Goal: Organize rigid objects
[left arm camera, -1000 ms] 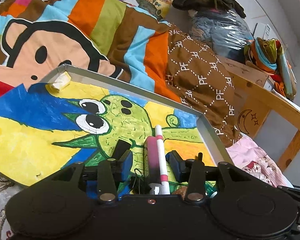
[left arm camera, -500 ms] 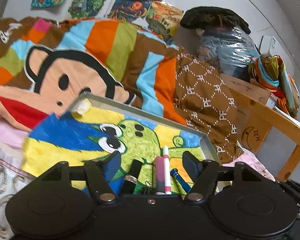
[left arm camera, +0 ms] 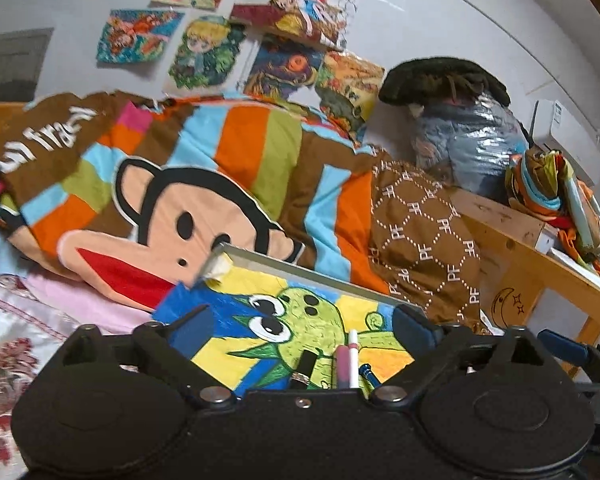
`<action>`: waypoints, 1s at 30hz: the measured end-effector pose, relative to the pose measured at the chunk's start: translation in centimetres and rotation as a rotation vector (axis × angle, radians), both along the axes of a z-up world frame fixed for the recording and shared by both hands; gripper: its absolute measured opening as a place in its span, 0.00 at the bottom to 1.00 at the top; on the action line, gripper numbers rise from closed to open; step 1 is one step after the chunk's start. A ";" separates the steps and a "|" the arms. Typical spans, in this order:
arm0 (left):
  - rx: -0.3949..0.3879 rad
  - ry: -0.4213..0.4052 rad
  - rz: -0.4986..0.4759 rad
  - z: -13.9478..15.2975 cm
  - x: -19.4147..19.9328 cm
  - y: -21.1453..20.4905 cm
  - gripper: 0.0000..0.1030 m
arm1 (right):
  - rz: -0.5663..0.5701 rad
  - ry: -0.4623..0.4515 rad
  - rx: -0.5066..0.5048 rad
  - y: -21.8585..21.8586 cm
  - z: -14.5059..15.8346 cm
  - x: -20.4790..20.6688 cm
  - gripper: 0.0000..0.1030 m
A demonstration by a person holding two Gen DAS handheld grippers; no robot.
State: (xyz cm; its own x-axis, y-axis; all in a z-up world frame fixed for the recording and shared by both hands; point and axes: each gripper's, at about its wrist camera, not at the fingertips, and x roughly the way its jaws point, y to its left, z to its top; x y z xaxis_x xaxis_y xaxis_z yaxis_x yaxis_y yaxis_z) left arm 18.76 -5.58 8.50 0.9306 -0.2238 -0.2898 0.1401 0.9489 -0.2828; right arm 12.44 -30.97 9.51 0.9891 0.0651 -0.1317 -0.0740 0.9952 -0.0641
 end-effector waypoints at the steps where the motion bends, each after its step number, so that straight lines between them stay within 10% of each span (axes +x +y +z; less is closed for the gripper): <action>1: 0.003 -0.003 0.003 0.3 -0.5 0.2 0.95 | 0.003 -0.002 0.006 0.0 0.4 -0.4 0.99; 30: 0.037 0.173 0.103 -2.3 -11.8 2.9 0.99 | -0.059 0.108 0.089 3.2 -0.6 -15.1 1.00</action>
